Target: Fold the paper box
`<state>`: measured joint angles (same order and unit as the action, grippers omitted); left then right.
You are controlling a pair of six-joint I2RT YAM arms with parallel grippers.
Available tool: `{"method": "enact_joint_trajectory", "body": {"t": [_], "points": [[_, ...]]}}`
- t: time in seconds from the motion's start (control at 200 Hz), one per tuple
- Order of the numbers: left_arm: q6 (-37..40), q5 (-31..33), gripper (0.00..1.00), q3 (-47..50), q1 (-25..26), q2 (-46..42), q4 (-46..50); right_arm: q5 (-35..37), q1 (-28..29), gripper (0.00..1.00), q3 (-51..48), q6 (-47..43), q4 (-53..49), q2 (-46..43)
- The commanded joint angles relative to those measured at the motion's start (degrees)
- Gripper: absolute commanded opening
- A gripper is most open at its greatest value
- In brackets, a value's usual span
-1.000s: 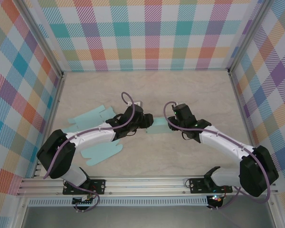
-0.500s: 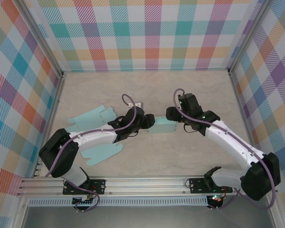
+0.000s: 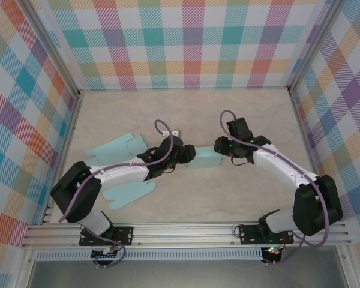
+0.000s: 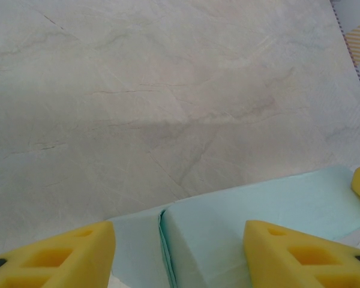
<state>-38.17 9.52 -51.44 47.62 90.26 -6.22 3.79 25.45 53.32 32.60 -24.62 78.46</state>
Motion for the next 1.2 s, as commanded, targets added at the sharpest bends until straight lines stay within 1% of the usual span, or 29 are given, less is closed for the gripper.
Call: {"method": "enact_joint_trajectory", "body": {"t": [0.0, 0.055, 0.15, 0.185, 0.24, 0.275, 0.395, 0.42, 0.465, 0.485, 0.545, 0.64, 0.665, 0.735, 0.775, 0.9, 0.985, 1.02, 1.045, 1.09, 1.195], "points": [[0.1, 0.9, 0.55, 2.5, 0.7, 2.7, 6.7, -1.6, -0.2, 0.45, -3.4, 1.3, -0.5, -0.3], [0.0, 0.9, 0.53, 2.7, 0.7, 3.0, 6.8, -1.5, -0.3, 0.45, -4.3, 1.5, -0.1, -0.7], [-0.4, 1.2, 0.52, 3.2, 0.7, 3.4, 6.9, -1.2, -0.5, 0.43, -5.7, 1.8, 0.5, -1.4], [-0.5, 1.1, 0.49, 3.4, 0.7, 3.6, 6.9, -1.1, -0.6, 0.42, -6.2, 1.8, 0.9, -1.7], [-0.8, 0.9, 0.47, 3.8, 0.7, 4.0, 6.7, -1.0, -0.8, 0.41, -7.4, 1.8, 1.5, -2.2], [-1.1, 0.8, 0.43, 4.0, 0.7, 4.3, 6.6, -1.1, -1.1, 0.4, -8.1, 1.8, 2.0, -2.3], [-2.1, 0.5, 0.39, 5.1, 0.8, 5.2, 6.2, -1.8, -1.5, 0.4, -10.4, 2.3, 2.9, -2.2], [-2.2, 0.6, 0.36, 5.3, 0.7, 5.3, 6.2, -1.9, -1.7, 0.4, -10.9, 2.5, 3.3, -2.2], [-2.5, 0.8, 0.35, 5.7, 0.7, 5.5, 6.2, -2.2, -1.9, 0.4, -12.1, 2.8, 4.2, -2.2], [-2.5, 0.9, 0.34, 5.9, 0.7, 5.7, 6.2, -2.3, -2.0, 0.38, -12.7, 3.0, 4.6, -2.2], [-2.7, 1.4, 0.28, 6.3, 0.6, 6.2, 6.3, -2.5, -2.3, 0.34, -14.3, 3.6, 5.8, -2.2], [-3.3, 1.7, 0.26, 7.0, 0.7, 7.1, 6.1, -2.7, -2.6, 0.29, -16.7, 4.1, 7.8, -1.9], [-3.4, 1.8, 0.23, 7.2, 0.7, 7.4, 5.9, -2.7, -2.7, 0.27, -17.2, 4.2, 8.3, -1.7], [-3.6, 1.8, 0.21, 7.6, 0.7, 8.4, 5.5, -2.8, -2.9, 0.22, -18.3, 4.5, 9.3, -1.6], [-3.6, 1.7, 0.17, 7.6, 0.7, 9.1, 5.4, -3.0, -3.0, 0.2, -18.8, 4.6, 9.9, -1.7], [-3.8, 1.2, 0.14, 8.0, 0.8, 10.5, 3.6, -3.5, -3.0, 0.11, -19.1, 4.1, 10.9, -2.6], [-4.2, 1.2, 0.13, 8.8, 0.7, 11.0, 1.9, -3.7, -3.0, 0.09, -19.0, 3.6, 11.4, -3.6], [-4.4, 1.3, 0.12, 8.8, 0.9, 11.1, 1.5, -3.8, -3.0, 0.11, -18.8, 3.4, 11.3, -4.0], [-4.5, 1.4, 0.12, 8.7, 0.9, 11.3, 1.4, -3.8, -3.0, 0.15, -18.5, 3.1, 11.1, -4.2], [-4.6, 1.6, 0.12, 8.6, 1.1, 11.5, 1.3, -4.0, -3.0, 0.3, -17.7, 2.4, 10.8, -4.4], [-4.5, 2.1, 0.12, 7.8, 1.4, 11.9, 1.8, -3.6, -3.0, 0.55, -14.7, 0.5, 8.4, -5.2]]}}
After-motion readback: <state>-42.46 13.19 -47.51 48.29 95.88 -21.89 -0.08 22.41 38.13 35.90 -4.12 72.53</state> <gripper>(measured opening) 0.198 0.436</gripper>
